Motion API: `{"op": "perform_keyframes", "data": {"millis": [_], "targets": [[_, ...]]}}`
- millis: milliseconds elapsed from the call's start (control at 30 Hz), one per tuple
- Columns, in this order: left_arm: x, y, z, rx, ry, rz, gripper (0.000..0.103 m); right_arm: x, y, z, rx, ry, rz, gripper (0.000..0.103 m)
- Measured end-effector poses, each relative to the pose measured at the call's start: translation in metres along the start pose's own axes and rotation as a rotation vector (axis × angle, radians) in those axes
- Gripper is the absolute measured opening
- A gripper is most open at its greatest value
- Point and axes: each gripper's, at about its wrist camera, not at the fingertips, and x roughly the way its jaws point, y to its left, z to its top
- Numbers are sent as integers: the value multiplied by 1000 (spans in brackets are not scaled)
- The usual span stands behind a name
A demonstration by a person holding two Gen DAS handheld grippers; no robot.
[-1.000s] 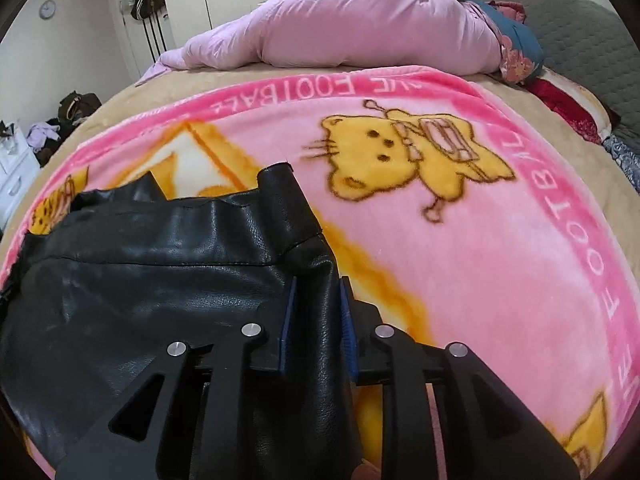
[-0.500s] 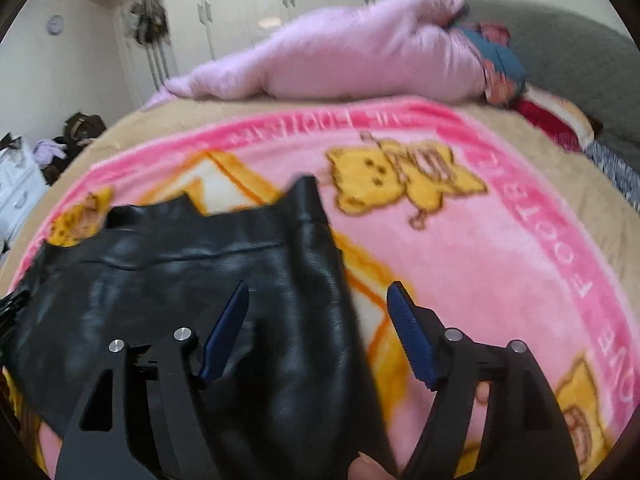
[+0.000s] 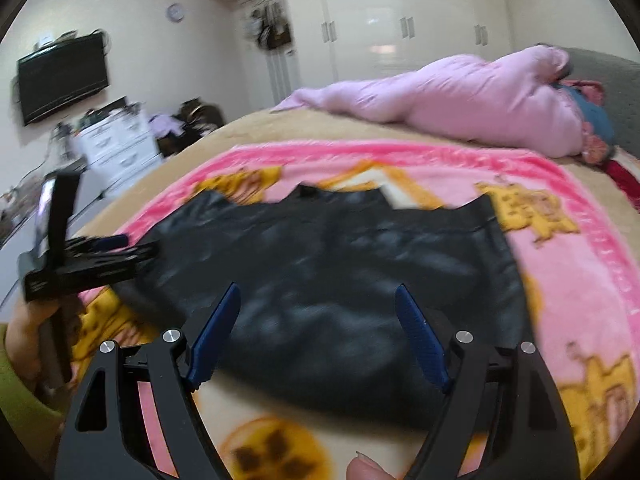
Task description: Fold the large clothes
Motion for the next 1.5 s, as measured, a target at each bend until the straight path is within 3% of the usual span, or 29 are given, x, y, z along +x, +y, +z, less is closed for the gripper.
{"op": "perform_keyframes", "data": {"millis": [133, 233, 300, 433, 567, 700, 800, 933, 1100, 1133, 1233, 1333, 1433, 1500], "targets": [[1, 1, -11, -8, 12, 4, 62, 14, 27, -14, -50, 59, 6, 78], [2, 4, -17, -19, 15, 0, 64, 28, 35, -24, -52, 131, 17, 68], [6, 7, -20, -36, 24, -13, 68, 45, 37, -33, -58, 207, -18, 63], [10, 13, -26, -72, 32, -54, 72, 59, 28, -41, -25, 254, -2, 63], [6, 18, -25, -92, 19, -81, 72, 56, 28, -37, -21, 241, 5, 63], [4, 22, -21, -92, 5, -80, 73, 39, 34, -25, -9, 168, 55, 61], [12, 29, -19, -122, 20, -97, 79, 29, 34, -13, -14, 110, 48, 48], [27, 38, -19, -174, 54, -153, 82, 34, 28, 8, -21, 97, 9, 29], [49, 49, -21, -261, 105, -253, 83, 62, 17, 35, -15, 124, -45, 21], [53, 50, -22, -273, 116, -272, 80, 73, 13, 44, 1, 135, -67, 20], [60, 50, -24, -309, 132, -335, 58, 98, 6, 56, 22, 165, -79, 18], [58, 42, -23, -288, 122, -314, 52, 132, -1, 62, 56, 217, -75, 18], [52, 40, -21, -284, 91, -310, 38, 169, -10, 50, 80, 329, -110, 18], [45, 39, -19, -270, 60, -304, 29, 182, -12, 40, 63, 343, -127, 18]]}}
